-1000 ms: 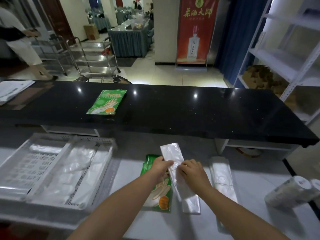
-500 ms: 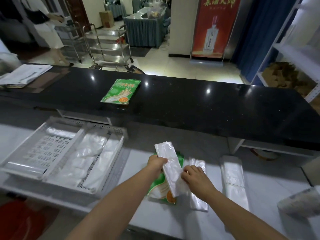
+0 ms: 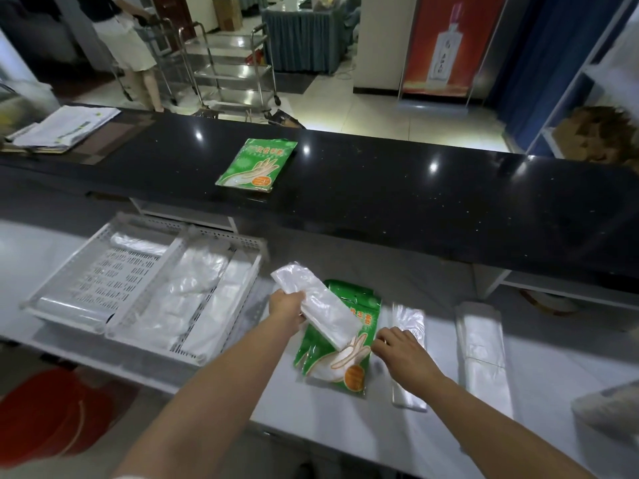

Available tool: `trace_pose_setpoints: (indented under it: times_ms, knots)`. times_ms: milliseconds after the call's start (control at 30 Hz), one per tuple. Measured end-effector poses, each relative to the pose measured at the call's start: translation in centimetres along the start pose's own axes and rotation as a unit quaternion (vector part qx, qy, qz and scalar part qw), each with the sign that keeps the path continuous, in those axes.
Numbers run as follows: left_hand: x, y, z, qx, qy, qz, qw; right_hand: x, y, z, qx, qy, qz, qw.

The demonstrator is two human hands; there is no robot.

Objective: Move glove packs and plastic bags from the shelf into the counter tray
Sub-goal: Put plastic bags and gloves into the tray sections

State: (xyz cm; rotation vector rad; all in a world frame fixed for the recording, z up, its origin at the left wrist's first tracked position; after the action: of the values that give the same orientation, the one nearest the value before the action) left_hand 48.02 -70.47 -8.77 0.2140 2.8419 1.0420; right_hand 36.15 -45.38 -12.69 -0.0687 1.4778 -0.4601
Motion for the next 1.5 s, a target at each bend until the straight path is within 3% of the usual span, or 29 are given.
trace_pose_setpoints:
  times_ms: [100, 200, 333, 600, 700, 767, 1033, 1333, 1500]
  knots:
    - [-1.3, -0.8, -0.5, 0.05, -0.059, 0.003, 0.997, 0.1, -0.7, -0.4, 0.026, 0.015, 0.005, 1.0]
    - [-2.1, -0.7, -1.0, 0.188, -0.212, 0.002, 0.959, 0.0, -2.6, -0.3, 0.038, 0.022, -0.013, 0.999]
    - [-2.7, 0.4, -3.2, 0.342, -0.364, 0.026, 0.866, -1.0, -7.0, 1.0, 0.045, 0.005, -0.061, 0.997]
    - [-6.0, 1.3, -11.3, 0.547, -0.511, 0.024, 0.663, -5.1, -18.0, 4.7, 0.056, -0.005, -0.119, 0.991]
    - [-7.6, 1.7, -13.7, 0.614, -0.56, -0.004, 0.556, -6.4, -21.4, 6.1, 0.062, -0.009, -0.148, 0.987]
    - [-8.4, 1.6, -15.0, 0.653, -0.566, -0.02, 0.503, -7.4, -23.2, 6.7, 0.069, -0.008, -0.163, 0.984]
    - [-11.1, 0.1, -18.7, 0.697, -0.584, -0.065, 0.411, -8.8, -28.1, 8.2, 0.102, -0.041, -0.162, 0.981]
    - [-13.0, -2.5, -24.2, 0.727, -0.575, -0.093, 0.363, -8.4, -35.3, 10.8, 0.18, -0.072, -0.147, 0.97]
    - [-14.2, -7.5, -28.9, 0.759, -0.559, -0.101, 0.319, -6.5, -41.4, 12.5, 0.223, -0.053, -0.15, 0.962]
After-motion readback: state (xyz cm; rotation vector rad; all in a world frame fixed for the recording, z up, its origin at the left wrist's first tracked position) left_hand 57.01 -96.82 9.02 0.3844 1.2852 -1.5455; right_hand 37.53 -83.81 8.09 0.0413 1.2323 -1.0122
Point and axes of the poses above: each hand's wrist, its own y-axis away from the middle knuckle, its own x-axis out of the palm, z = x × y, the point moved 1 cm from there along -y, towards the middle knuckle, and after that the axes turned 13 degrees about -z, right-handed, at the moved point
